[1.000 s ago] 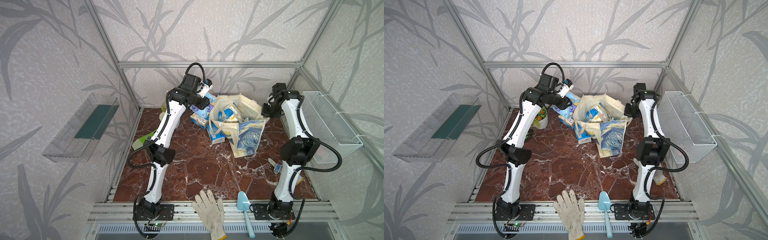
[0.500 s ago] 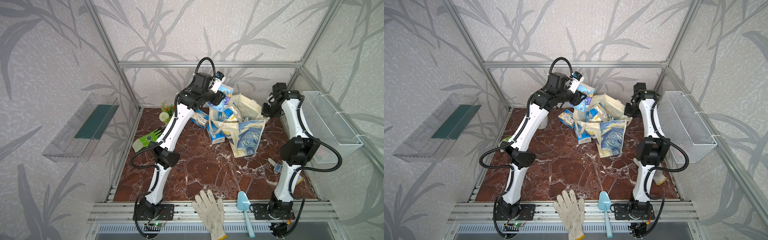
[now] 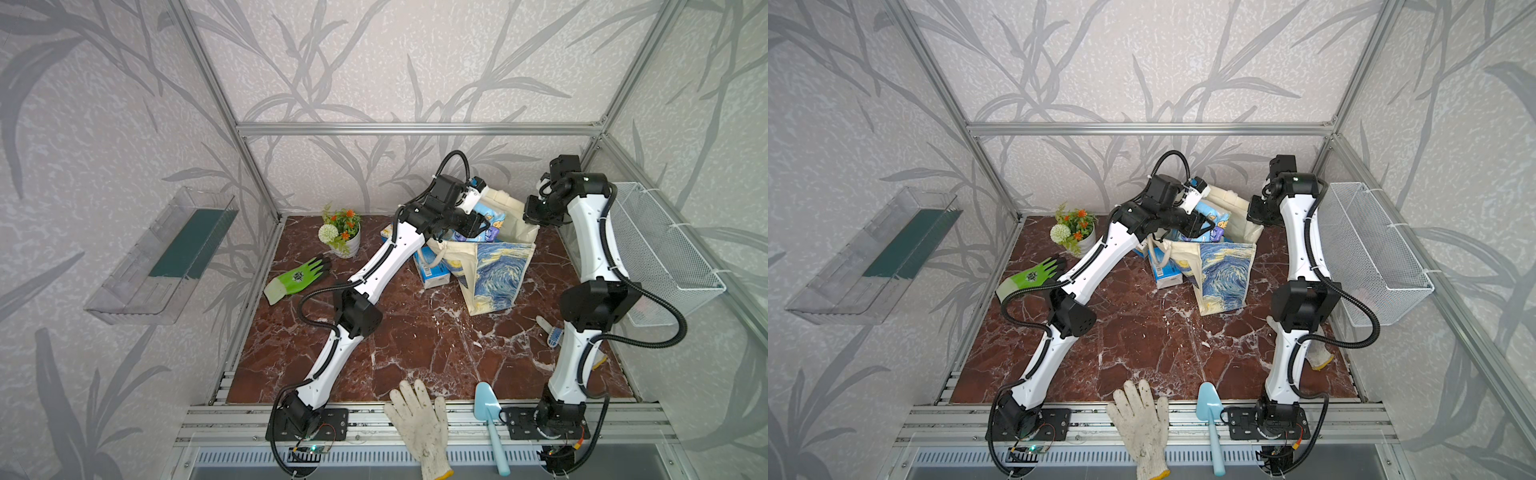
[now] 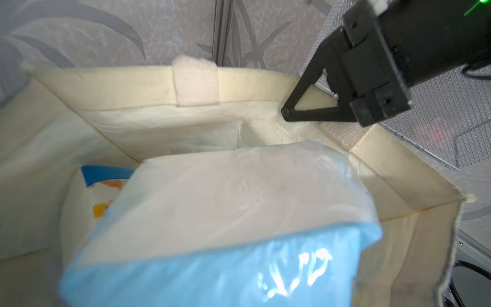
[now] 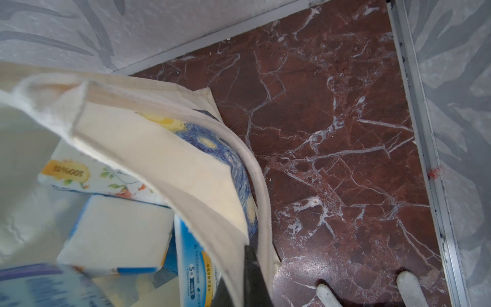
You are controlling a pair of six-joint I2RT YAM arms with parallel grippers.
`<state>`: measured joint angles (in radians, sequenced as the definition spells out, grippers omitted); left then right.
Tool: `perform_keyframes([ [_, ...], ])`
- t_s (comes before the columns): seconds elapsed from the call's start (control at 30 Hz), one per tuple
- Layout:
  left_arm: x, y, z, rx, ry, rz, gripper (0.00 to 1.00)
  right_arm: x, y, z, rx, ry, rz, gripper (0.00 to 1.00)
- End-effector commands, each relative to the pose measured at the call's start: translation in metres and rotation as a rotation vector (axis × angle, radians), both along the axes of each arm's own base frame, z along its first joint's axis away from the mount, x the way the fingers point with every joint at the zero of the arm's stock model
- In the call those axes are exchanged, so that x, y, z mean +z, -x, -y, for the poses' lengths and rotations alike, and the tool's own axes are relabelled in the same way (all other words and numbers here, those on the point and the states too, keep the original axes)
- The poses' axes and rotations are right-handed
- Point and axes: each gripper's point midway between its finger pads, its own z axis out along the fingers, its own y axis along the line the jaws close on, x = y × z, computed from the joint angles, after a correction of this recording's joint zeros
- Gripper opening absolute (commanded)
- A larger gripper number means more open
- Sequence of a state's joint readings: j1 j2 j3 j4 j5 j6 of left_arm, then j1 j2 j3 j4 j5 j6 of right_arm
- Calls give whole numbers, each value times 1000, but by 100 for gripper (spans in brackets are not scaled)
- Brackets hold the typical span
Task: Put tissues into the canvas bag
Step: Place the pack of facial tissues in the canvas bag.
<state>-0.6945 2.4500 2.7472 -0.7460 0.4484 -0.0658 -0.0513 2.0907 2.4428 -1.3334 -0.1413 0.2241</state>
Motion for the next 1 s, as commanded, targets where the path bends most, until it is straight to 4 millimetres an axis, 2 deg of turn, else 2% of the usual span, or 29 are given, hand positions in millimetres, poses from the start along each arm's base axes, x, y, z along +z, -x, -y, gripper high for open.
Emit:
perform_keyframes([
  [0.0, 11, 1, 8, -19, 41, 29, 60, 22, 16, -6, 8, -27, 13, 4],
  [0.13, -5, 1, 10, -23, 8, 14, 78, 19, 14, -7, 12, -21, 5, 4],
  [0.3, -7, 1, 8, -16, -4, 14, 98, 14, 13, -7, 11, -15, -4, 4],
  [0.43, 5, 1, 4, 2, -3, 38, 100, 10, 12, -7, 12, -6, -14, 4],
  [0.53, 26, 7, -5, 7, -5, 71, 100, 7, 12, -4, 4, 13, -24, 4],
  [0.63, 52, 14, -23, 40, -25, 107, 100, 2, 12, 3, -10, 48, -40, 4],
  [0.77, 80, 15, -60, 137, -58, 133, 100, -6, 11, 5, -17, 60, -64, 4],
  [0.87, 89, 15, -88, 192, -63, 92, 100, -7, 10, 7, -27, 61, -64, 4],
  [0.97, 87, 5, -120, 285, -55, 16, 100, -5, 9, 8, -34, 68, -55, 4],
])
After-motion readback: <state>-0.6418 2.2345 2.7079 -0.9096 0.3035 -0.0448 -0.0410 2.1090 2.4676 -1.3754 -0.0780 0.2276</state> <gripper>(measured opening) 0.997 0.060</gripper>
